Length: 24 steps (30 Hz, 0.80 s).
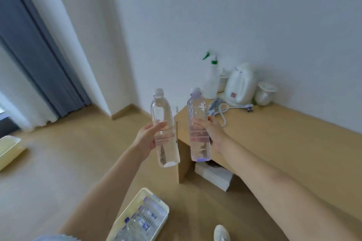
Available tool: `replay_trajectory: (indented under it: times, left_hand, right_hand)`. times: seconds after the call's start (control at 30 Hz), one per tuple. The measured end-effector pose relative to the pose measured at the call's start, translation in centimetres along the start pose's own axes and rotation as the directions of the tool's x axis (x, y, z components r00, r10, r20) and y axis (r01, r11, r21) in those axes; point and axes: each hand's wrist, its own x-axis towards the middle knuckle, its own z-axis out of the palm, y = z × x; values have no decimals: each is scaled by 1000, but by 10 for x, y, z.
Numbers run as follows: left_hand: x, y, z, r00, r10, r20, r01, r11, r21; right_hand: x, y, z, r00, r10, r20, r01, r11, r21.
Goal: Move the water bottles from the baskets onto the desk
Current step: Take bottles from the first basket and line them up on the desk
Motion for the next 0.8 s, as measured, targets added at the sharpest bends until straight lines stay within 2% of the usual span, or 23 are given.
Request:
replay_trajectory:
  times: [0.13,0.3,0.6,0.8]
  left_hand:
    - [11,0,80,983,-9,184,-16,991,131]
    - [22,-18,182,956,-14,294,-50,977,208]
    - [45,-61,349,932,-41,359,-38,977,212]
    - [63,-83,412,942,-51,333,-50,956,289]
  right_hand:
    - [-27,-5,-78,983,-41,-176,44,999,12]
    - [-52,-10,-180,941,-59,-333,97,990,99]
    - [-84,-15,-346,869,-96,-485,139,989,53]
    - [-78,-20,-413,837,-99,-539,134,991,27]
